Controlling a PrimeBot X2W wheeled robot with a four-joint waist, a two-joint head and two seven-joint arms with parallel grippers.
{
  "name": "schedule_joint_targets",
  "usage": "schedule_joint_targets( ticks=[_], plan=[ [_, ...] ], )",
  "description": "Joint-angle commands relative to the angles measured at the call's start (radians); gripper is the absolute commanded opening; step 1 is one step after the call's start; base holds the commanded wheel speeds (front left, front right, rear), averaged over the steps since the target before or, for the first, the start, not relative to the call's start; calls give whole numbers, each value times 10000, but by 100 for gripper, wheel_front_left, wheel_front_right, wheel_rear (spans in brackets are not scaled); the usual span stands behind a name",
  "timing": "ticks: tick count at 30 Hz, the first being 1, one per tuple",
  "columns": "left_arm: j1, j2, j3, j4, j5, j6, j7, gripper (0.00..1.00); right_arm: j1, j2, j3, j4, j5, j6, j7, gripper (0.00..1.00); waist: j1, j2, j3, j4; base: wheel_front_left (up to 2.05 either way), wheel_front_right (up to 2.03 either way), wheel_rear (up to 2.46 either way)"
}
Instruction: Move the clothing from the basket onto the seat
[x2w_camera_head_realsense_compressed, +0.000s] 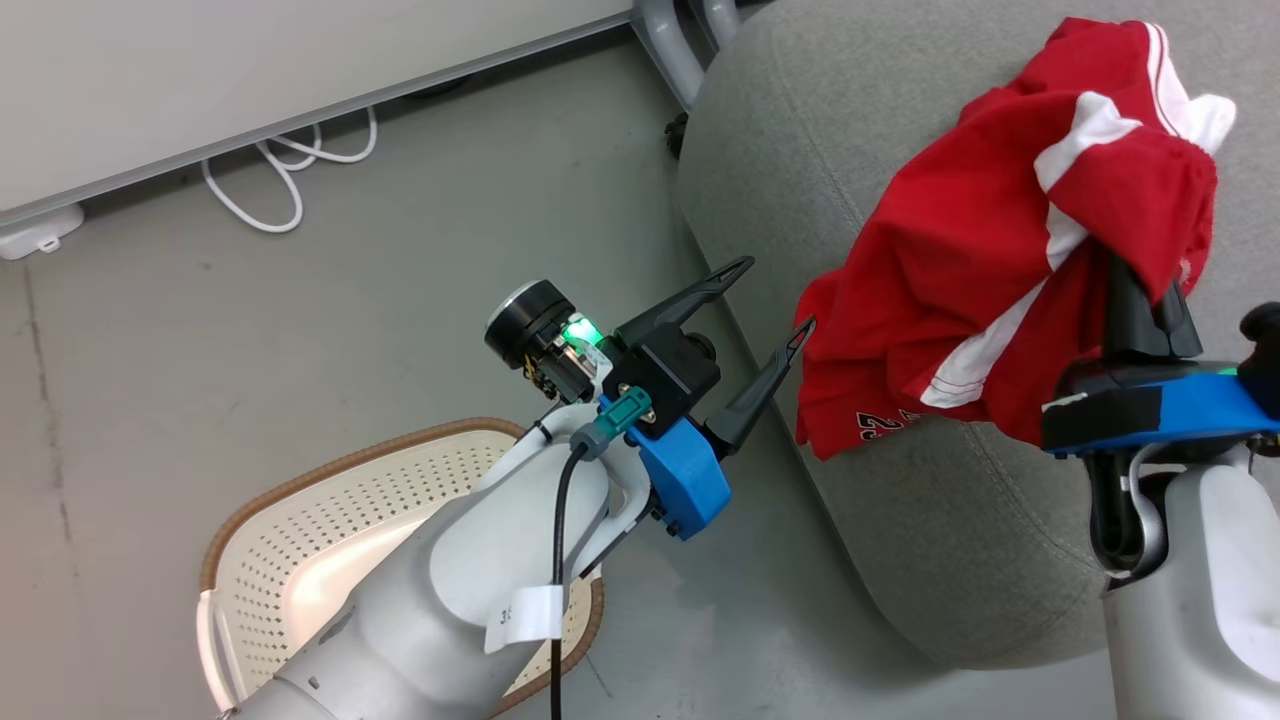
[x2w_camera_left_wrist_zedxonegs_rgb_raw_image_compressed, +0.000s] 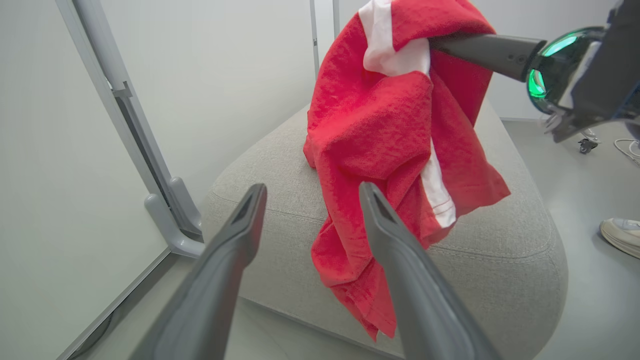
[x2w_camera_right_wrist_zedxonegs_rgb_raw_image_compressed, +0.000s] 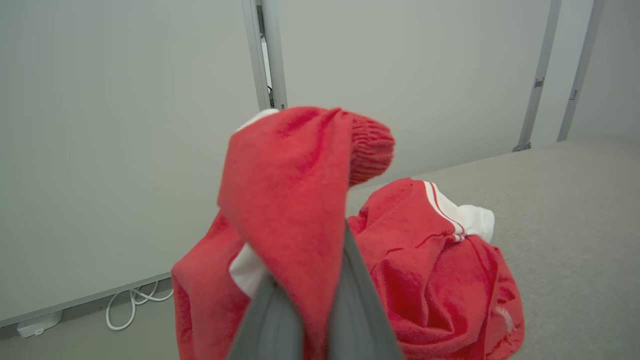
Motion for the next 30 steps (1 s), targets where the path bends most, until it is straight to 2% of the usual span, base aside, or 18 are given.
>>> schedule_joint_targets(
  ticks=[1,15,25,30],
  plan=[
    [-87,56,-45,33,-40,-7,-24,100,151,-1,-75,-52,-8,1,-4,0,-1,0,52,-123,0,0,0],
    [-185,109,-505,244,-298,-7,-36,100,431,-1,-357,-187,-102,1,-4,0,-1,0,93,-388,0,0,0],
    [-321,123,-449,127,-275,51,-45,100,-170,-1,-92,-589,-544,1,-4,0,-1,0,326,-198,0,0,0],
    [-473,238,-391,-11,-160,95,-45,100,-1070,-300,-54,-824,-859,1,-4,0,-1,0,684,-126,0,0,0]
  ],
)
